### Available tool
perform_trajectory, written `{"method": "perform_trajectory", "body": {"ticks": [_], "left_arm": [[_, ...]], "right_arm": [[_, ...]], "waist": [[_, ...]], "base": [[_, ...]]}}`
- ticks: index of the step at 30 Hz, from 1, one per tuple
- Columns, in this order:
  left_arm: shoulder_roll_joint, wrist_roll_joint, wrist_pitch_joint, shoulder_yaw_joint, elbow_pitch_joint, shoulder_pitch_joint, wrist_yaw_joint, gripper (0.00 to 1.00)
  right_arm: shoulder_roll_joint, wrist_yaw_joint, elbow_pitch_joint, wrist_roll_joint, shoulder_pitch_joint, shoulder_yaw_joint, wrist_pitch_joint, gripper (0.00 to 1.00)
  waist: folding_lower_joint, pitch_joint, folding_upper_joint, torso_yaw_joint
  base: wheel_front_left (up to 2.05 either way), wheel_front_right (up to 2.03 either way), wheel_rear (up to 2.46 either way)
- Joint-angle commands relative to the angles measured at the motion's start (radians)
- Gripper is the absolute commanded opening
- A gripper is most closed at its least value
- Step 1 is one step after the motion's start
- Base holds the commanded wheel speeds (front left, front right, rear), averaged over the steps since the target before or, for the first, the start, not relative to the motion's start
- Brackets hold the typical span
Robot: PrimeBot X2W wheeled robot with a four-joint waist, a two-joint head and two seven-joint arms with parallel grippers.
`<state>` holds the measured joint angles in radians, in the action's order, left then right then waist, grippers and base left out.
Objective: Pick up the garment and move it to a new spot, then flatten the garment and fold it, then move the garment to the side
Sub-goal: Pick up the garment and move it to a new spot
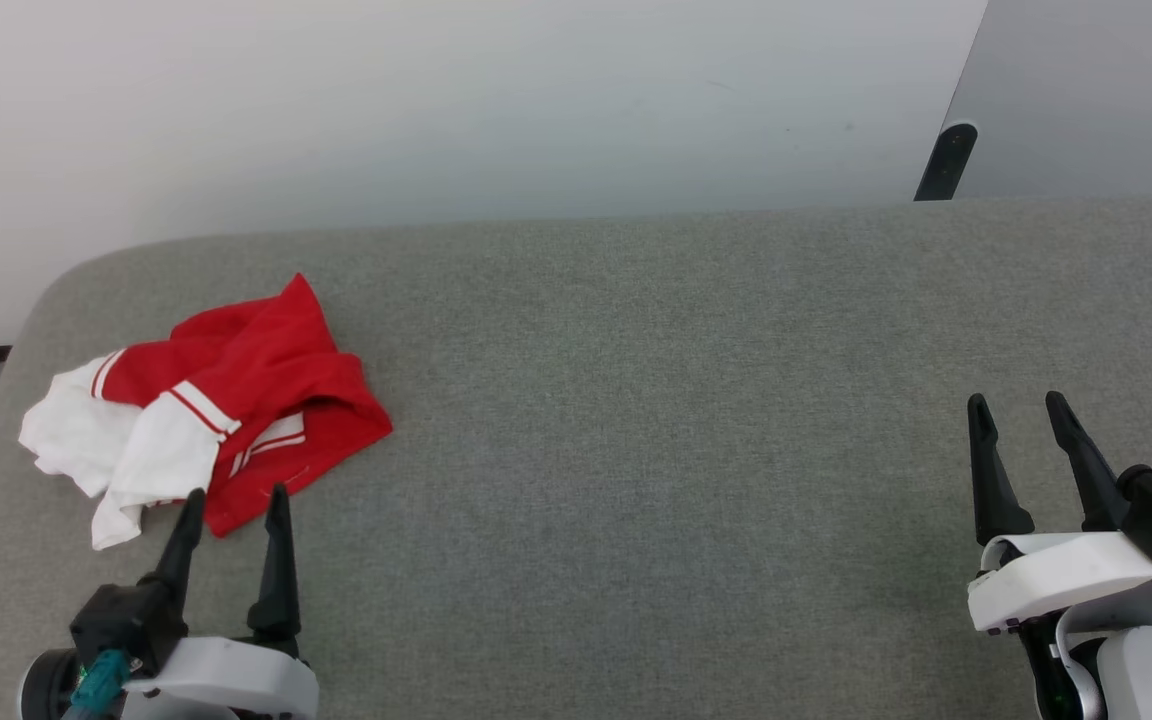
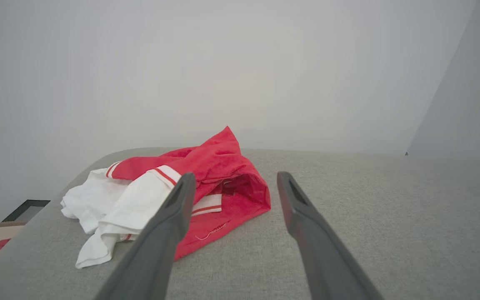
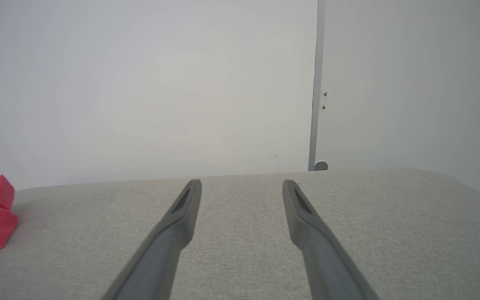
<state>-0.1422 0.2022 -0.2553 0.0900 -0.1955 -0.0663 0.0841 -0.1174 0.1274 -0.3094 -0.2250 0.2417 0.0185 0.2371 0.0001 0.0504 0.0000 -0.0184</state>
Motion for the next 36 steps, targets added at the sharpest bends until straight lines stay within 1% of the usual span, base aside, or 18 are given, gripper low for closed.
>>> {"method": "perform_trajectory", "body": {"ticks": [1, 4, 14, 20, 26, 31, 36], "left_arm": [[-0.005, -0.02, -0.007, 0.003, 0.002, -0.008, 0.004, 1.0], [-0.008, -0.035, -0.011, 0.002, -0.001, -0.01, 0.007, 1.0], [-0.009, -0.02, -0.009, 0.004, -0.01, -0.01, 0.011, 1.0], [-0.001, -0.012, -0.009, 0.004, -0.018, -0.008, 0.012, 1.0], [0.012, 0.002, -0.009, 0.008, -0.025, -0.001, 0.006, 1.0], [0.019, 0.011, -0.009, 0.011, -0.035, 0.0, 0.004, 1.0], [0.022, 0.014, -0.009, 0.012, -0.044, 0.008, 0.008, 1.0]], "right_arm": [[-0.004, 0.006, -0.004, 0.01, 0.009, -0.005, 0.008, 1.0], [-0.005, 0.006, -0.01, 0.012, 0.013, -0.008, 0.012, 1.0], [-0.008, 0.005, -0.018, -0.009, 0.012, -0.011, 0.018, 1.0], [-0.007, 0.005, -0.018, -0.03, 0.008, -0.017, 0.017, 1.0], [-0.01, 0.005, -0.017, -0.04, 0.0, -0.036, 0.011, 1.0], [-0.015, 0.005, -0.018, -0.044, -0.004, -0.066, 0.003, 1.0], [-0.021, 0.005, -0.018, -0.048, -0.008, -0.098, -0.006, 1.0]], "waist": [[-0.0001, 0.001, 0.0, 0.0], [-0.0001, 0.003, 0.0, 0.0], [-0.0001, 0.001, 0.0, 0.003], [-0.0001, -0.005, 0.0, 0.032], [-0.0001, -0.014, 0.0, 0.103], [-0.0001, -0.018, 0.0, 0.195], [-0.0001, -0.022, 0.0, 0.302]], "base": [[0.0, 0.0, 0.0], [0.0, 0.0, 0.0], [0.0, 0.0, 0.0], [0.0, 0.0, 0.0], [0.0, 0.0, 0.0], [0.0, 0.0, 0.0], [0.0, 0.0, 0.0]]}}
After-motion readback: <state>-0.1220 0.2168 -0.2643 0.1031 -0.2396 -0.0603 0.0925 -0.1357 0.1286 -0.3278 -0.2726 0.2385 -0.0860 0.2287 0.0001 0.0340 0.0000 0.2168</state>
